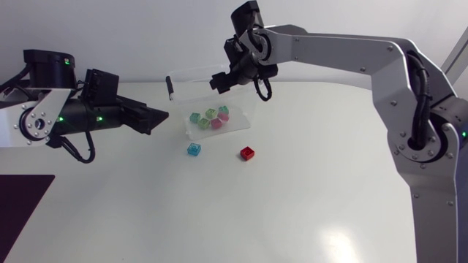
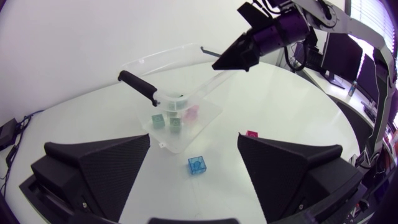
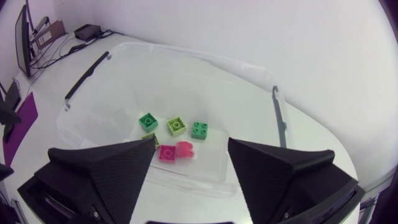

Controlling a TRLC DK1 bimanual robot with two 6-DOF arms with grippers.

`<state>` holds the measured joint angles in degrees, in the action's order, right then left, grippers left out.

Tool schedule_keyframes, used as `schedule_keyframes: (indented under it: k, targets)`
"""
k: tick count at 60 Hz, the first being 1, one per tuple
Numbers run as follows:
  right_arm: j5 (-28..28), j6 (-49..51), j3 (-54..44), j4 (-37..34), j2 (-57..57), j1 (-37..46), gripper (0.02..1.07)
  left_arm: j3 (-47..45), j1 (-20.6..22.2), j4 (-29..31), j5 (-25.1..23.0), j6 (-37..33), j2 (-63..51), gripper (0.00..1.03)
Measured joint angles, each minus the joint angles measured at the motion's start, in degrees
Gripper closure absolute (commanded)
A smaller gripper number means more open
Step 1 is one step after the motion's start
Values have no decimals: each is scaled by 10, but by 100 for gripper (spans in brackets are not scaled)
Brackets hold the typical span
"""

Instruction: Place the duplo bricks in the container

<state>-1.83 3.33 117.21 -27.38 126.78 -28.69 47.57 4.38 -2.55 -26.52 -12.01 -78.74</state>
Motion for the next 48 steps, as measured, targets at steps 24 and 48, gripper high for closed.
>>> schedule_keyframes:
  k: [24, 48]
  targets:
    - [1, -6, -158, 57, -209, 21, 7, -10, 56, -21, 13, -22, -111, 5]
    - [5, -6, -415, 125, -310, 22, 7, 120, 103, -21, 69, -19, -290, 5]
